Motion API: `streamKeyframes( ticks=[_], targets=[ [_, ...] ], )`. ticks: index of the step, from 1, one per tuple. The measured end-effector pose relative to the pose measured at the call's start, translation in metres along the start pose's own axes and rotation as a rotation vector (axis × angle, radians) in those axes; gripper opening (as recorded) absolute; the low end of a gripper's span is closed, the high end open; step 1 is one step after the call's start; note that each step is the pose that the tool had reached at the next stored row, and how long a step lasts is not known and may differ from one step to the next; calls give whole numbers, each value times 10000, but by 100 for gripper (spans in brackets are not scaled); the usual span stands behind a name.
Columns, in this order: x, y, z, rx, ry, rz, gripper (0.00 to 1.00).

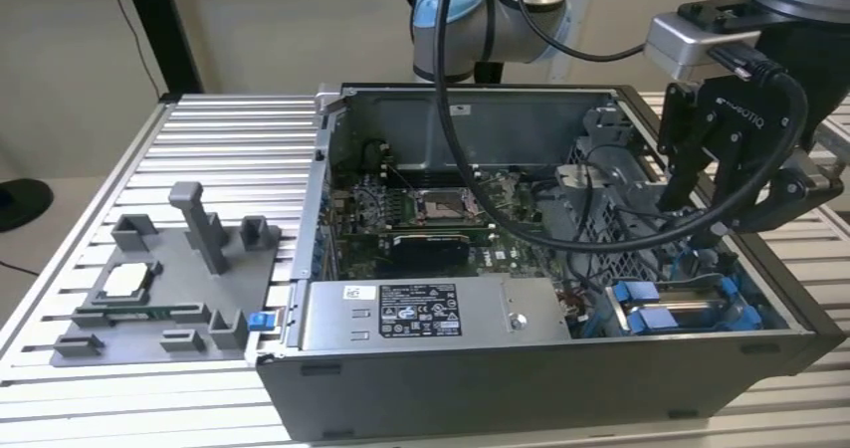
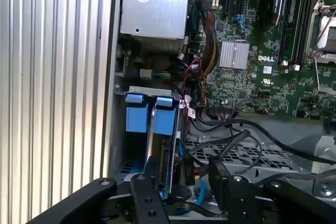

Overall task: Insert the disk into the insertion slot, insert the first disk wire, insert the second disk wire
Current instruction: 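Insert the first disk wire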

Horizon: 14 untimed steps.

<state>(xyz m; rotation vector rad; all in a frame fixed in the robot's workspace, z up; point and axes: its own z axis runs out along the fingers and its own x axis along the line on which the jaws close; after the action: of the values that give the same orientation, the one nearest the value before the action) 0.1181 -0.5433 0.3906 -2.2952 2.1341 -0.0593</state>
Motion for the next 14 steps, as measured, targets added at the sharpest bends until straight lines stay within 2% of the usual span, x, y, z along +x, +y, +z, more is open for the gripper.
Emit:
streamKeyframes(
  ticks=[1,2,7,14],
  targets=[
    [0,0,0,1,0,-1,100],
    [0,0,1,2,0,-1,0],
    [0,0,2,4,-9,0,0],
    [2,0,1,11,-106,3,0]
  ],
)
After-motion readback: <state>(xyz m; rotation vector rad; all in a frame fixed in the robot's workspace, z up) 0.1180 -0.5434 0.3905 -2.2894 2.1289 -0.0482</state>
